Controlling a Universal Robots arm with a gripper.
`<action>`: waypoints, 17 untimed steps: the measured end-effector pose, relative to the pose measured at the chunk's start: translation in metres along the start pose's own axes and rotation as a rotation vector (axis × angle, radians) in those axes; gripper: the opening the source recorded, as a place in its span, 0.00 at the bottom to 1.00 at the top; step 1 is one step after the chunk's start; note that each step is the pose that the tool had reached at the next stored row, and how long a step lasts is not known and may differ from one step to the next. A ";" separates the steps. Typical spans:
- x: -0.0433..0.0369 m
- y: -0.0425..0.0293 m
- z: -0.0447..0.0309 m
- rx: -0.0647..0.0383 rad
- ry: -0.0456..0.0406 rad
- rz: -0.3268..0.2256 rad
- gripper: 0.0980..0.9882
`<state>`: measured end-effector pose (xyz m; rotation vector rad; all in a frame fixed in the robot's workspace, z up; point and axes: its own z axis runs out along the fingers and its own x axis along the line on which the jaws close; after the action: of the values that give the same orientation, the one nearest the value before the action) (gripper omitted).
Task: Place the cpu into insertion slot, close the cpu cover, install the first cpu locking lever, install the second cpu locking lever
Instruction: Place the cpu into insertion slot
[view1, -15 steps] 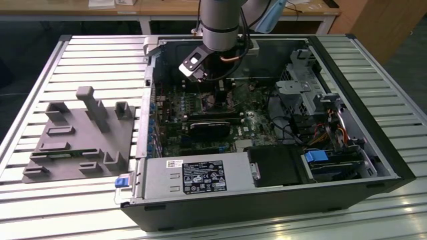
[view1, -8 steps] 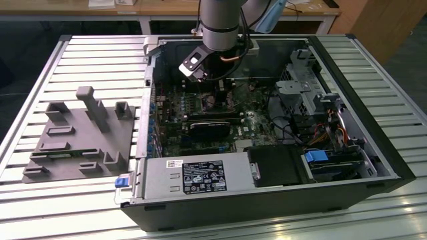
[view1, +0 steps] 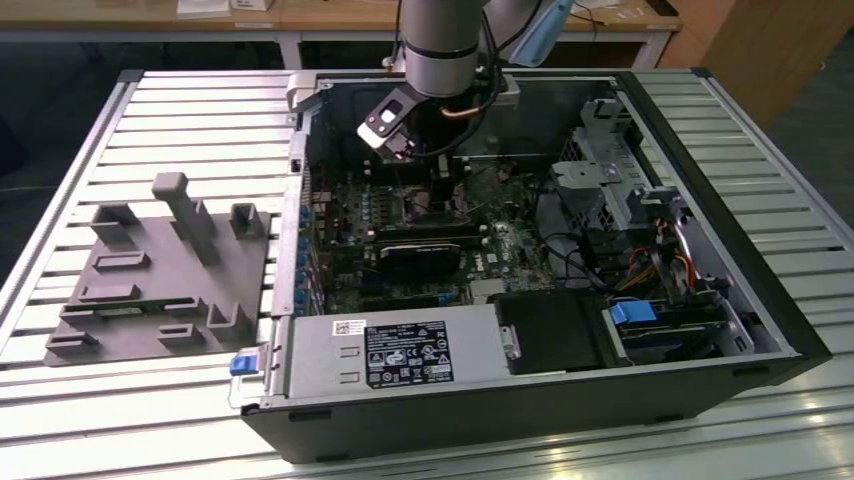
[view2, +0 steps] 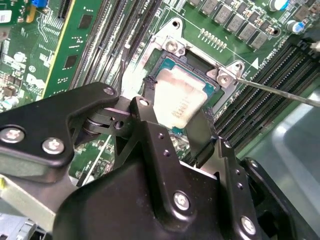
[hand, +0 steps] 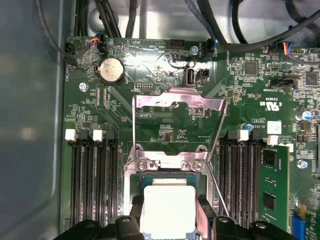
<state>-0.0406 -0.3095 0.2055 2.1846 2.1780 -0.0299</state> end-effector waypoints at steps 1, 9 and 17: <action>-0.0001 0.0000 -0.0014 0.000 0.0000 0.000 0.48; -0.0002 0.0001 -0.0041 0.000 0.0007 0.000 0.48; -0.0002 0.0001 -0.0041 0.000 0.0010 0.000 0.26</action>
<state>-0.0406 -0.3095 0.2096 2.1850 2.1785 -0.0287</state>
